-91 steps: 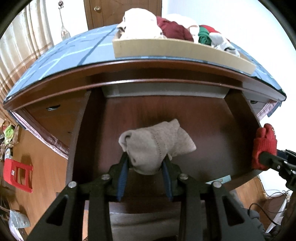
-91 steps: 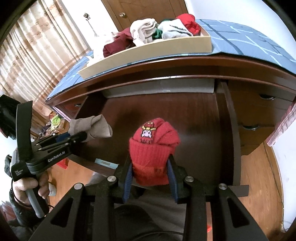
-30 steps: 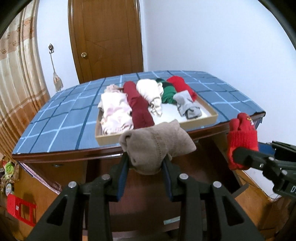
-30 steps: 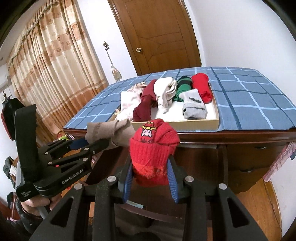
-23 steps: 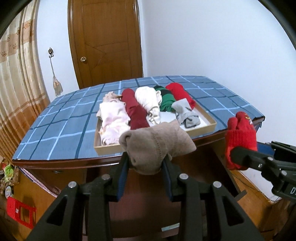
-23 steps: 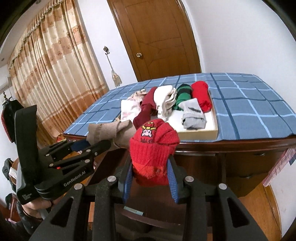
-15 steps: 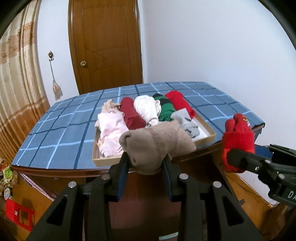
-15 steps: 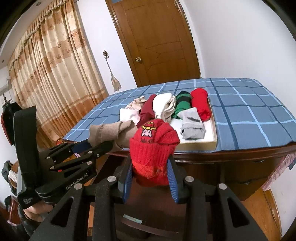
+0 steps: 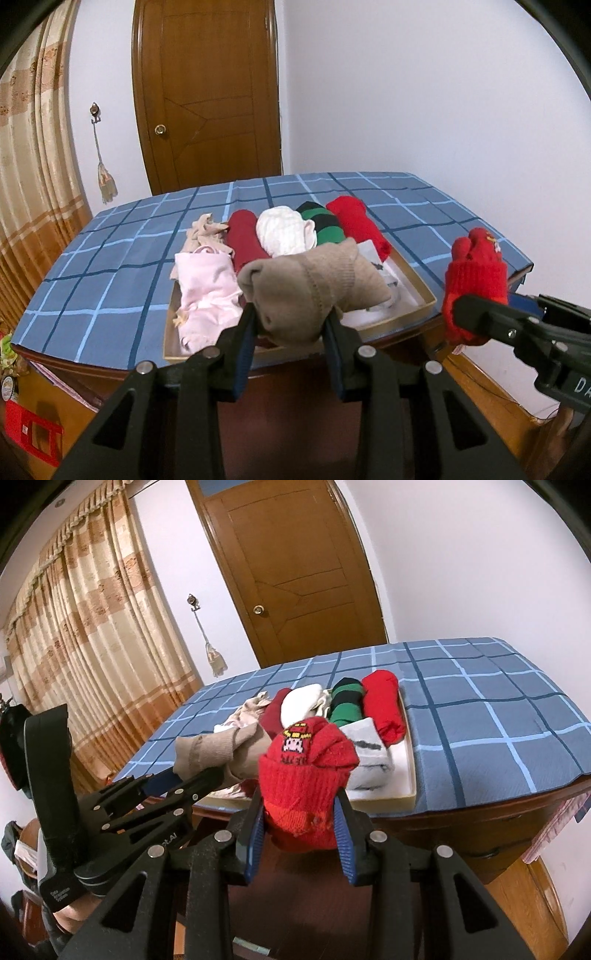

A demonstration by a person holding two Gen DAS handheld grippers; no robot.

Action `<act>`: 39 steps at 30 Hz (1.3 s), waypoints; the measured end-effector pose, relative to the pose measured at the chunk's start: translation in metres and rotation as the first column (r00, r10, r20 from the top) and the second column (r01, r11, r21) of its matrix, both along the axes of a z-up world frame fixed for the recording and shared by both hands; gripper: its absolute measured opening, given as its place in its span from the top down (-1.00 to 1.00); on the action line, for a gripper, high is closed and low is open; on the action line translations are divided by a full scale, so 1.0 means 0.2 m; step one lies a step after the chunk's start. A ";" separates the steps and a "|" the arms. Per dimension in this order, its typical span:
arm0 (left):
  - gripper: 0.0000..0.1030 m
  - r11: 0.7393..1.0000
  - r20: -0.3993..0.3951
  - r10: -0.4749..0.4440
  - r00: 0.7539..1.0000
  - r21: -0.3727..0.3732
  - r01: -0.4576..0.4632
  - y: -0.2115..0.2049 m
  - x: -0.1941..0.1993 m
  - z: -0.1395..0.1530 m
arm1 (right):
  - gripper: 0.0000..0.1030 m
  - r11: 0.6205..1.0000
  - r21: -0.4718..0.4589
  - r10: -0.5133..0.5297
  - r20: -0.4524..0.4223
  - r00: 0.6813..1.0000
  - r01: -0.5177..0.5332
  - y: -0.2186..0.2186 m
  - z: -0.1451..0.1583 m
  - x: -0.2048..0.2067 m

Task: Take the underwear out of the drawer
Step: 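Carry both socks over the tray and lower them toward the garments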

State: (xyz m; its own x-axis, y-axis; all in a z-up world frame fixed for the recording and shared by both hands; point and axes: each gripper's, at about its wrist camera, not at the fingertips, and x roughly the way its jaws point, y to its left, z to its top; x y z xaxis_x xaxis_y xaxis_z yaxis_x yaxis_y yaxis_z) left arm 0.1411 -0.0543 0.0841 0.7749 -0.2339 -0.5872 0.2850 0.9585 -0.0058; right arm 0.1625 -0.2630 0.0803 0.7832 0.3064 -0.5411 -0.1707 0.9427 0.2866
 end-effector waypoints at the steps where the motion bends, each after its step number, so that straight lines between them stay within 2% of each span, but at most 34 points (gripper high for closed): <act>1: 0.36 1.000 0.000 0.001 1.000 0.001 -0.001 -0.01 0.01 0.00 | 0.28 1.000 0.001 -0.005 -0.001 1.000 0.005 -0.01 0.00 0.02; 14: 0.36 1.000 -0.030 0.005 1.000 0.001 -0.005 -0.06 0.19 -0.06 | 0.28 1.000 0.009 -0.025 -0.047 0.999 0.026 -0.04 -0.05 0.19; 25: 0.36 1.000 -0.059 0.013 0.998 -0.011 -0.014 -0.10 0.34 -0.10 | 0.28 0.999 -0.014 -0.043 -0.053 0.998 0.043 -0.06 -0.06 0.31; 39: 0.36 1.000 -0.078 0.008 0.997 -0.023 -0.010 -0.12 0.43 -0.14 | 0.28 0.994 -0.046 -0.100 -0.075 0.992 0.097 -0.18 -0.10 0.40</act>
